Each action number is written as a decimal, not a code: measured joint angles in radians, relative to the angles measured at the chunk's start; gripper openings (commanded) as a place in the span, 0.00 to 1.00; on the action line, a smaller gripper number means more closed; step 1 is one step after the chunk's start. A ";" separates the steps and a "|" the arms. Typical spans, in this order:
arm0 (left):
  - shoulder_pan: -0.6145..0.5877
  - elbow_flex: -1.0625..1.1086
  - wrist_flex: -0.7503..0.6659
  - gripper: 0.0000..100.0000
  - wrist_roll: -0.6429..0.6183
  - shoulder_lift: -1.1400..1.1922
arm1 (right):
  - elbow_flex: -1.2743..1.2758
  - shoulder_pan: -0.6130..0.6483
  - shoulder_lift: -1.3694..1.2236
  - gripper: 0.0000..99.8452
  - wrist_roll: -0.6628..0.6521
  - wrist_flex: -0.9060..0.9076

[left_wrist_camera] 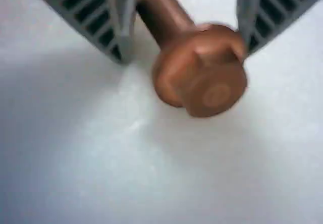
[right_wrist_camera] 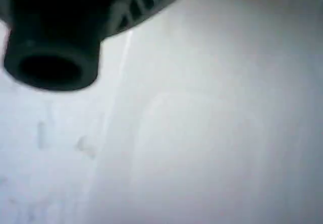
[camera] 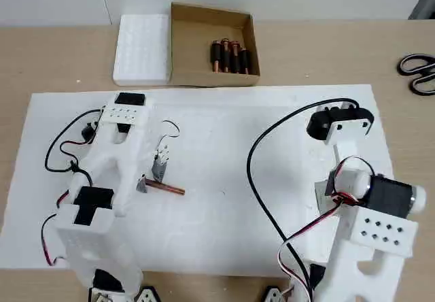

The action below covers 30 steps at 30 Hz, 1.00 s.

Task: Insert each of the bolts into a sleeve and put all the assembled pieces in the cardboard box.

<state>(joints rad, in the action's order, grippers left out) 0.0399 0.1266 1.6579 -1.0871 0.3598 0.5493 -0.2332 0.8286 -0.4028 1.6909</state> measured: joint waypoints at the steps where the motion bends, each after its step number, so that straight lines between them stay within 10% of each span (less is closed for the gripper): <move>1: 0.000 0.000 0.000 0.10 0.000 0.000 | 0.000 0.000 0.000 0.00 0.000 0.000; 30: -0.002 -0.044 -0.017 0.01 -0.002 0.112 | 0.002 0.000 0.000 0.00 0.000 -0.012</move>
<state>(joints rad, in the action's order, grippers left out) 0.0384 0.0821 1.6410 -1.0886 0.4718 0.5508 -0.2332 0.8286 -0.4028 1.6786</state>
